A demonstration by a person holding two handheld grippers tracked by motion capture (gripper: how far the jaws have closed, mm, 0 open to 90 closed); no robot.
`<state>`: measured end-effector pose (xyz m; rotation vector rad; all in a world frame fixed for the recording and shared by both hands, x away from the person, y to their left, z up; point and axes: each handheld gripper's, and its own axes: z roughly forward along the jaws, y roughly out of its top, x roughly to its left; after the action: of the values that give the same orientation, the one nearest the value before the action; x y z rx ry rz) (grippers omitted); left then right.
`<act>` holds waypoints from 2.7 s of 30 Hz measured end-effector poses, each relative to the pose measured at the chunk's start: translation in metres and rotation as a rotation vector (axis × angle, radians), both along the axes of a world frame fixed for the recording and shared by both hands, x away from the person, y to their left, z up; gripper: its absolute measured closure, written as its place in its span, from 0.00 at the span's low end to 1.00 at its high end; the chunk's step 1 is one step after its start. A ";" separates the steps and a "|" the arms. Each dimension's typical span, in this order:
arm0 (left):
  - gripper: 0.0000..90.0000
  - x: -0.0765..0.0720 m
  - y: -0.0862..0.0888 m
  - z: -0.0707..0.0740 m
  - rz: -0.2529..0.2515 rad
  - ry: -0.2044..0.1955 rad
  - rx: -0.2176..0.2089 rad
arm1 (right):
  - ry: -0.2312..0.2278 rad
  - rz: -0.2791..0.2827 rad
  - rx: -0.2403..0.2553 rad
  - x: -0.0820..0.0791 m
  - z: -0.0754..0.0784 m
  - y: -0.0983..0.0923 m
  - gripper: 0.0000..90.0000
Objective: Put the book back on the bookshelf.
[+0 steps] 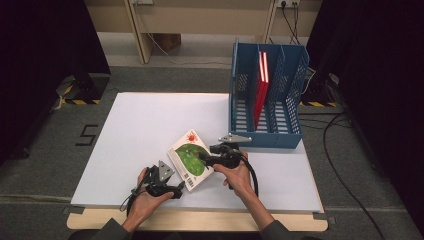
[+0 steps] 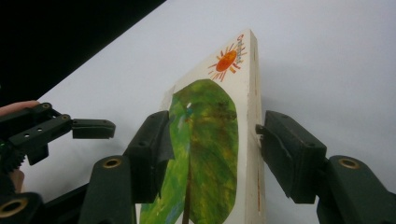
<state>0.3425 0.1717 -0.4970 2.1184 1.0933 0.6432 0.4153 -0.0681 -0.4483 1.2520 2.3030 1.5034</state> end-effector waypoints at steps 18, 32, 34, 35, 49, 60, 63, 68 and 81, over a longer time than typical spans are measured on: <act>0.08 -0.001 0.004 -0.001 0.011 0.008 -0.010 | -0.138 0.077 -0.047 -0.025 0.031 0.028 0.48; 0.08 -0.001 0.009 -0.004 0.047 0.016 -0.049 | -0.188 0.156 -0.024 -0.042 0.043 0.049 0.50; 0.03 -0.001 0.009 -0.005 0.061 0.010 -0.045 | -0.216 0.164 -0.046 -0.048 0.044 0.056 0.50; 0.03 -0.001 0.010 -0.005 0.063 0.010 -0.047 | -0.216 0.164 -0.046 -0.048 0.044 0.056 0.50; 0.05 0.002 0.004 -0.006 0.073 -0.021 -0.055 | -0.278 0.223 -0.073 -0.059 0.046 0.073 0.53; 0.09 0.004 0.002 -0.008 0.059 -0.036 -0.070 | -0.283 0.228 -0.078 -0.057 0.046 0.071 0.53; 0.16 0.003 0.003 -0.008 0.048 -0.027 -0.090 | -0.281 0.229 -0.082 -0.058 0.046 0.071 0.53; 0.17 0.001 0.004 -0.007 0.050 -0.026 -0.114 | -0.285 0.231 -0.083 -0.058 0.046 0.070 0.54; 0.17 -0.002 0.006 -0.008 0.038 -0.022 -0.110 | -0.272 0.219 -0.070 -0.057 0.046 0.069 0.54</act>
<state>0.3403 0.1773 -0.5047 1.9972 1.1334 0.6091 0.3588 0.0007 -0.4025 0.7439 2.3439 1.5320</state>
